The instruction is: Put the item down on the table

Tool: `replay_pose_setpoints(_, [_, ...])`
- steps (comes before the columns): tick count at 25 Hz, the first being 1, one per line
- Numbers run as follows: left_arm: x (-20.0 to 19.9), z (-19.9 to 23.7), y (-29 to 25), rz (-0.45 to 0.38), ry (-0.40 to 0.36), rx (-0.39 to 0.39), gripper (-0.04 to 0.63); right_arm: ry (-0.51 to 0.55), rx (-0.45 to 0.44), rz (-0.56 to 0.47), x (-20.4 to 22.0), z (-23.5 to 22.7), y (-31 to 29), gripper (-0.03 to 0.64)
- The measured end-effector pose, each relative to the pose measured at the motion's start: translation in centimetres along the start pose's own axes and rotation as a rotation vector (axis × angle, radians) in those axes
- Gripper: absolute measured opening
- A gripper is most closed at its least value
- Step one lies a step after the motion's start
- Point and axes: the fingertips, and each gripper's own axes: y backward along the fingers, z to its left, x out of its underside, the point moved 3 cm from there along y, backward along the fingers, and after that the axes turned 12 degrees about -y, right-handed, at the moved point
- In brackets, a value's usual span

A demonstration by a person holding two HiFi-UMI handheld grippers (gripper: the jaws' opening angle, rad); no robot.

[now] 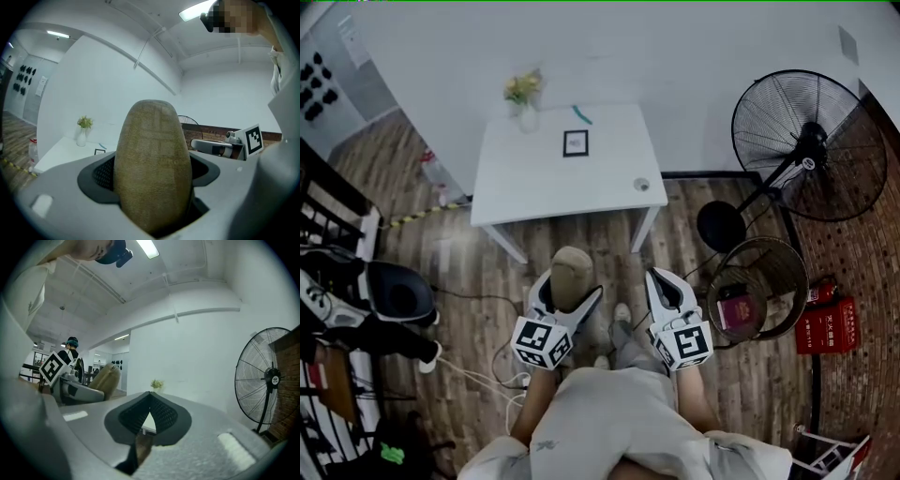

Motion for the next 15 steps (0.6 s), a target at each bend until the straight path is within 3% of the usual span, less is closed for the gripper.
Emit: replay_pose_setpoints(15, [-1.8, 5.6, -11.8, 0.038, -0.001, -0.062, 0.436, -0.039, -0.067, 0.021, -2.1, -9.3, -10.6, 0.003])
